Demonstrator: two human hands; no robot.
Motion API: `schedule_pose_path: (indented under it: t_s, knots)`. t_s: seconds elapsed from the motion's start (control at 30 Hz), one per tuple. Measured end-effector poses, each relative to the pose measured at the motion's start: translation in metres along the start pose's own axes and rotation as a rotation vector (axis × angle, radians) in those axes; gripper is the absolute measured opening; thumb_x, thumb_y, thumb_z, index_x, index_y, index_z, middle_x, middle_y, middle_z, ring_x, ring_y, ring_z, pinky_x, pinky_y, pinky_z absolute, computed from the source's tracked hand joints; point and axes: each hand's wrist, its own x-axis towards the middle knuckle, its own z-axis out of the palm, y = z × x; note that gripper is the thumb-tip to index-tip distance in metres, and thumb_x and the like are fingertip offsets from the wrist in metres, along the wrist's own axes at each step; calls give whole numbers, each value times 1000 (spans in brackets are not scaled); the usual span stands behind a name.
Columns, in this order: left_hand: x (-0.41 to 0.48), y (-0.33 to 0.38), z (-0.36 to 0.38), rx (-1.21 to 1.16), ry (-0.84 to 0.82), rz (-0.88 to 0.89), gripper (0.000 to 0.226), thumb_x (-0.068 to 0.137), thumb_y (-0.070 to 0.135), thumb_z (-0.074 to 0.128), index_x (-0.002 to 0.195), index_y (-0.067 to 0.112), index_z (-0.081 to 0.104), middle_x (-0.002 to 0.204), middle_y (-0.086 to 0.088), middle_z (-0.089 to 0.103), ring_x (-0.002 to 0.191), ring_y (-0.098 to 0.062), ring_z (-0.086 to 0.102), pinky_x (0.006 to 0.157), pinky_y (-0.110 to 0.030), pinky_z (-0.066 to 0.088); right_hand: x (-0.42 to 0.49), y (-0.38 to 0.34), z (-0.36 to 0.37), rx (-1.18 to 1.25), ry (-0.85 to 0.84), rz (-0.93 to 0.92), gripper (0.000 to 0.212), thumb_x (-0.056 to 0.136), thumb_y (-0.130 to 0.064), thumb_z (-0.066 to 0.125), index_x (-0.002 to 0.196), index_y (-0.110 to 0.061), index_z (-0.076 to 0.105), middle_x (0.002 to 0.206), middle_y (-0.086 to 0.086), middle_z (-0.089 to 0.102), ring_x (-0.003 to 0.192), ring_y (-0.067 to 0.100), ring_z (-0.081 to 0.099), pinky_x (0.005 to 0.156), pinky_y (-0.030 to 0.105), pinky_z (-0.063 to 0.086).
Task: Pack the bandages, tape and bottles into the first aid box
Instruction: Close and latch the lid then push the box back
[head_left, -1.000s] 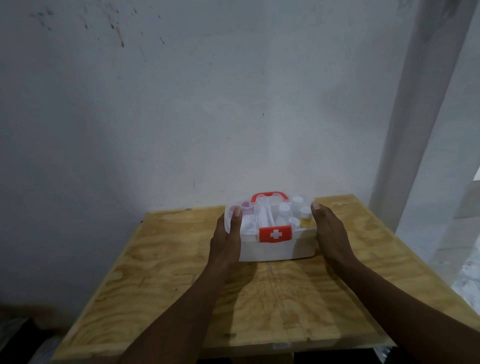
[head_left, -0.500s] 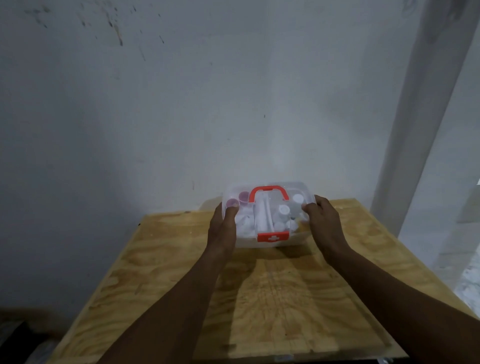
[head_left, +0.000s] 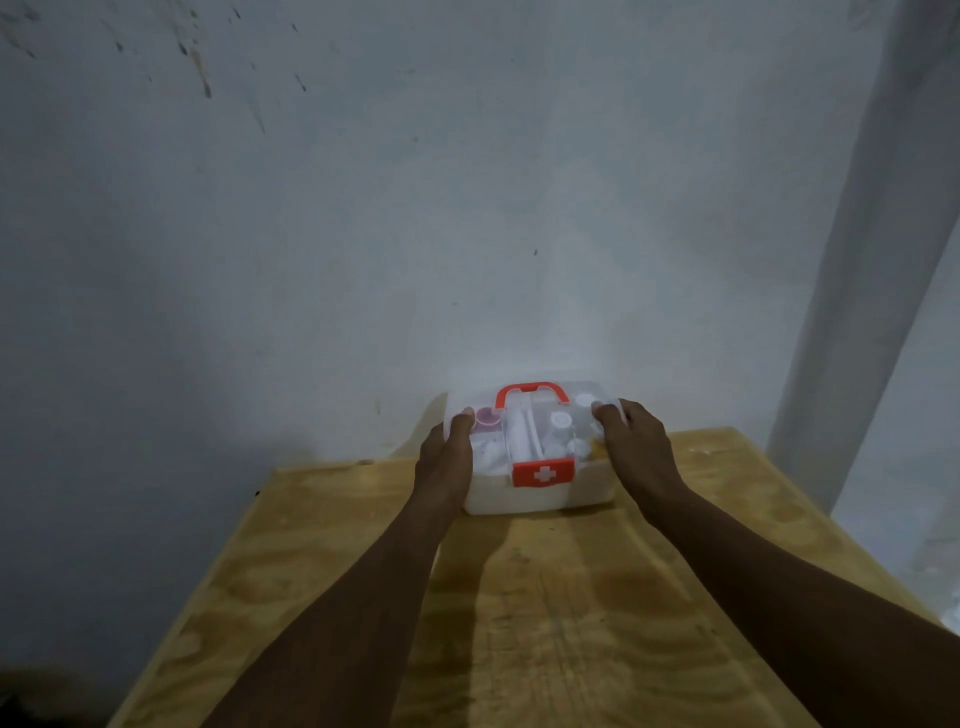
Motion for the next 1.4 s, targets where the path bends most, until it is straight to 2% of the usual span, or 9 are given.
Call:
schedule_pose_path:
  t_s: [0.1, 0.3, 0.43, 0.57, 0.7, 0.8, 0.9, 1.13, 1.4]
  knots:
    - [14, 4, 1, 25, -26, -9, 53, 101, 57, 41, 131, 17, 59, 124, -10, 67, 100, -25, 65, 72, -33, 52, 8, 1, 3, -47, -14, -9, 51, 97, -51, 44, 129, -14, 56, 125, 7, 63, 107, 24, 60, 91, 41, 52]
    - [28, 0, 0, 117, -38, 9, 63, 95, 66, 39, 131, 19, 59, 124, -10, 68, 105, -27, 67, 94, -44, 57, 14, 4, 6, -121, -15, -15, 60, 96, -58, 39, 137, -16, 48, 138, 10, 56, 117, 28, 57, 99, 47, 50]
    - [20, 2, -3, 186, -8, 41, 93, 78, 86, 28, 147, 25, 46, 146, -7, 56, 123, -30, 61, 103, -51, 53, 6, 1, 4, -192, 45, -110, 67, 96, -57, 39, 150, -18, 32, 156, 9, 37, 139, 31, 41, 108, 49, 38]
    - [2, 2, -5, 339, 107, 291, 70, 100, 64, 35, 159, 30, 20, 166, -4, 29, 147, -31, 38, 115, -52, 39, -5, -7, -2, -464, 67, -458, 71, 92, -60, 37, 149, -18, 35, 158, 6, 34, 144, 26, 31, 115, 49, 30]
    - [-4, -3, -6, 597, 111, 595, 63, 104, 52, 37, 160, 31, 19, 172, 1, 12, 157, -24, 15, 123, -50, 23, -10, -11, -1, -747, -50, -667, 63, 95, -55, 34, 143, -17, 45, 152, 7, 43, 142, 26, 36, 115, 44, 28]
    - [-2, -3, -4, 748, 37, 649, 56, 106, 50, 34, 158, 31, 29, 171, 2, 16, 157, -22, 15, 125, -49, 20, -11, -17, 0, -829, -113, -670, 64, 94, -55, 29, 139, -15, 51, 146, 9, 52, 136, 28, 45, 113, 44, 32]
    - [0, -2, -6, 813, -2, 642, 56, 106, 51, 30, 158, 31, 30, 171, 3, 17, 157, -22, 15, 124, -48, 20, -8, -23, -4, -862, -143, -659, 65, 94, -56, 27, 138, -14, 52, 143, 9, 54, 133, 28, 48, 110, 44, 37]
    - [1, 4, -10, 895, -21, 610, 57, 105, 53, 30, 158, 30, 30, 170, 2, 19, 156, -22, 19, 122, -49, 24, -8, -31, -5, -914, -199, -623, 67, 93, -58, 28, 140, -15, 49, 145, 8, 53, 133, 27, 47, 108, 44, 40]
    - [-1, 17, -13, 969, -124, 547, 58, 107, 50, 29, 160, 27, 25, 172, -1, 12, 158, -24, 13, 124, -48, 23, -7, -44, -8, -932, -317, -510, 60, 98, -52, 38, 147, -18, 39, 154, 6, 41, 142, 26, 35, 113, 44, 32]
